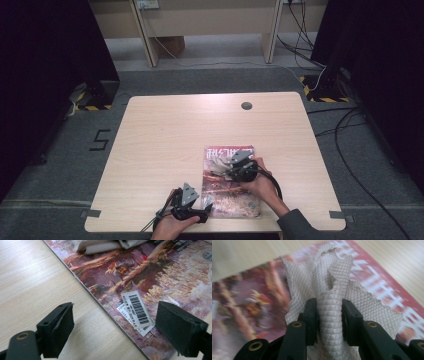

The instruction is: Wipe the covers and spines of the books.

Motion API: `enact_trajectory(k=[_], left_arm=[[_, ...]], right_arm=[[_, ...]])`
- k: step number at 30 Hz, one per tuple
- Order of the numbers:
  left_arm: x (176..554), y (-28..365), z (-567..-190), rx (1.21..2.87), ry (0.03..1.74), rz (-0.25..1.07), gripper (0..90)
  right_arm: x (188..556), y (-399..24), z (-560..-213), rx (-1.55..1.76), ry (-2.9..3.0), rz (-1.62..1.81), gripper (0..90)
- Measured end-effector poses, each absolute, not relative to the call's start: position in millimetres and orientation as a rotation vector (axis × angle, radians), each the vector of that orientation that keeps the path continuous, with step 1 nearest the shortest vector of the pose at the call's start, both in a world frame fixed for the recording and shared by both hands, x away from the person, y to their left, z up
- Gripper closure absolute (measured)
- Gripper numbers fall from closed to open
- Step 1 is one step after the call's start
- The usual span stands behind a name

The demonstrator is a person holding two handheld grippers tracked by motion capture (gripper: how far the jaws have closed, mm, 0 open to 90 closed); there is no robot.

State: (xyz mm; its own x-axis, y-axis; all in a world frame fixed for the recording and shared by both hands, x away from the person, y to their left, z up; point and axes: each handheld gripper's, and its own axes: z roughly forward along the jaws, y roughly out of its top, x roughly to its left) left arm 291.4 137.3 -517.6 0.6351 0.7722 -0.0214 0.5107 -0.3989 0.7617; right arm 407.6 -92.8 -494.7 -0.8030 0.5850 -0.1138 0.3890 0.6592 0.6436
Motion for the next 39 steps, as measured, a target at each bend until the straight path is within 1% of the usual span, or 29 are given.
enact_trajectory(k=[3,6,9,12,15,18,30,34,39], left_arm=[[290.5,136.8,-517.7,2.087,0.994,0.448,14.2],[291.3,137.3,-517.6,2.086,0.999,0.434,14.2],[290.5,136.8,-517.6,2.087,0.995,0.447,14.2],[291.4,137.4,-517.7,2.085,0.999,0.431,14.2],[290.6,136.9,-517.7,2.087,0.994,0.446,14.3],[291.3,137.4,-517.6,2.087,0.998,0.434,14.2],[291.3,137.3,-517.6,2.087,1.000,0.432,14.2],[291.1,137.2,-517.7,2.085,0.999,0.436,14.2],[291.1,137.3,-517.6,2.086,1.000,0.433,14.2]], right_arm=[[415.0,-107.7,-494.5,0.830,2.529,0.876,68.6],[422.2,-121.0,-494.0,0.868,2.493,0.850,68.6],[427.3,-132.2,-494.0,0.926,2.461,0.836,68.6],[430.4,-139.5,-493.8,0.961,2.438,0.817,68.6],[429.5,-138.9,-493.9,0.960,2.432,0.816,70.2],[425.3,-134.5,-492.9,0.928,2.447,0.789,72.4],[392.8,-113.6,-492.6,0.778,2.553,0.833,72.6],[396.0,-117.0,-492.9,0.797,2.558,0.858,70.1],[402.8,-126.0,-492.9,0.841,2.529,0.845,70.0]])
